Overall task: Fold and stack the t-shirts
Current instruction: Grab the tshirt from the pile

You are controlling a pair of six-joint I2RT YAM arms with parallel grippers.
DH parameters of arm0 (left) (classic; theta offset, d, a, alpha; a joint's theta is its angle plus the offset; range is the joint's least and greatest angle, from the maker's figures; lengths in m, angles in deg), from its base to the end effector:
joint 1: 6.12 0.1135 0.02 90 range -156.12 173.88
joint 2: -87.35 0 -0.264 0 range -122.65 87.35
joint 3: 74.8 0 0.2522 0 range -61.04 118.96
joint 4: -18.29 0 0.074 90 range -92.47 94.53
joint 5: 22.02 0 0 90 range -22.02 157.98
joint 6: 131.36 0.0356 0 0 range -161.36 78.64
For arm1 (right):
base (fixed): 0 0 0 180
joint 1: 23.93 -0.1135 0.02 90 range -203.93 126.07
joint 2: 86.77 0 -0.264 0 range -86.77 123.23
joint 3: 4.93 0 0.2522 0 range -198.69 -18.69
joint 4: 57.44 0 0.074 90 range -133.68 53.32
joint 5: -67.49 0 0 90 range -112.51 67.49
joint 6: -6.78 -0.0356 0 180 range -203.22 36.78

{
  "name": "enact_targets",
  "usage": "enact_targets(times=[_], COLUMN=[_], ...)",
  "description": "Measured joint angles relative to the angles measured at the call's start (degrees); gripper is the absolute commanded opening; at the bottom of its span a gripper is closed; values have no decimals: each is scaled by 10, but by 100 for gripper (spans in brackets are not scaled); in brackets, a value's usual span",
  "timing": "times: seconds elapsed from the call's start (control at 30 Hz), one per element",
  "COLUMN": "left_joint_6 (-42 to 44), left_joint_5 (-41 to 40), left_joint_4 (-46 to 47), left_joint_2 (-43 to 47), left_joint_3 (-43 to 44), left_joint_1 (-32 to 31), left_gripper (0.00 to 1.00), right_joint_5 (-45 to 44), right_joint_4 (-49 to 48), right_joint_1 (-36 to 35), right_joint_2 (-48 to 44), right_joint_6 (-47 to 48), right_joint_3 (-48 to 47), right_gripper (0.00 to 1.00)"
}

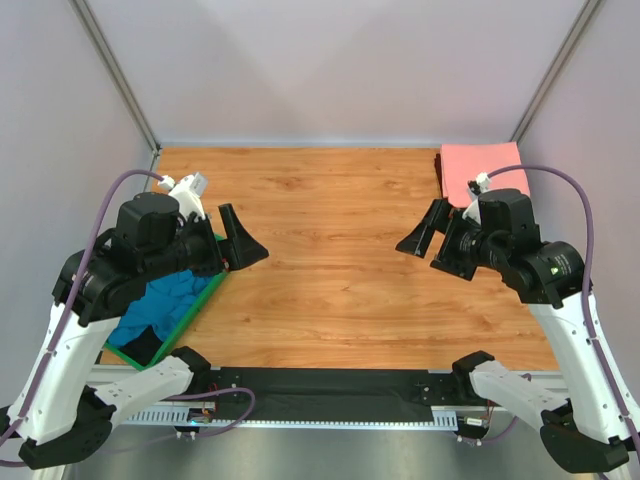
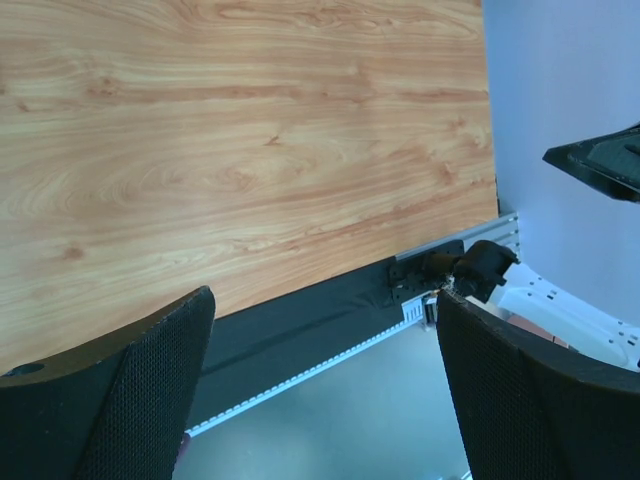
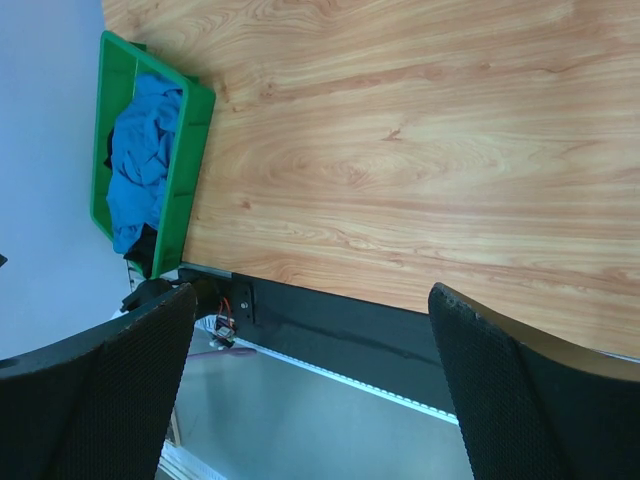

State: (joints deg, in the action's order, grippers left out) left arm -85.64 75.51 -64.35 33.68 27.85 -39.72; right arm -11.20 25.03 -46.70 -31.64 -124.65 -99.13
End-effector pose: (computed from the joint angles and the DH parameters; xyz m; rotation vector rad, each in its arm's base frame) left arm 0.0974 -0.0703 0.4559 -0.1334 2.2983 -0.8921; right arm 0.1301 0.0622 0.4142 0.2934 2.4286 0.7643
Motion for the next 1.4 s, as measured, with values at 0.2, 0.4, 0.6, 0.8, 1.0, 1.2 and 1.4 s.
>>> enact_targets(times=[0.2, 0.4, 0.6, 0.8, 1.0, 1.2, 1.4], left_joint_6=[0, -9, -63, -104, -116, -118, -114], left_joint_5=[-13, -79, -93, -144, -251, -249, -200], left_joint_4=[-3, -33, -36, -57, -50, 5, 67], left_joint_2=[-8, -58, -93, -106, -133, -249, -303], left_joint_3=[2, 42, -19, -143, -162, -199, -253], left_joint_1=[0, 11, 174, 341, 395, 428, 454], left_gripper=[97, 99, 95, 88, 87, 86, 84], right_joint_5=[-6, -9, -17, -17, -10, -2, 8], right_joint_4=[9, 10, 7, 10, 8, 8, 3], right_joint_1=[0, 0, 0, 0, 0, 0, 0], right_joint_2=[0, -1, -22, -60, -60, -60, -75], right_joint_6=[-7, -7, -1, 7, 9, 14, 25], right_joint_3=[0, 0, 10, 58, 85, 94, 94], right_gripper=[100, 100, 100, 100, 100, 100, 100])
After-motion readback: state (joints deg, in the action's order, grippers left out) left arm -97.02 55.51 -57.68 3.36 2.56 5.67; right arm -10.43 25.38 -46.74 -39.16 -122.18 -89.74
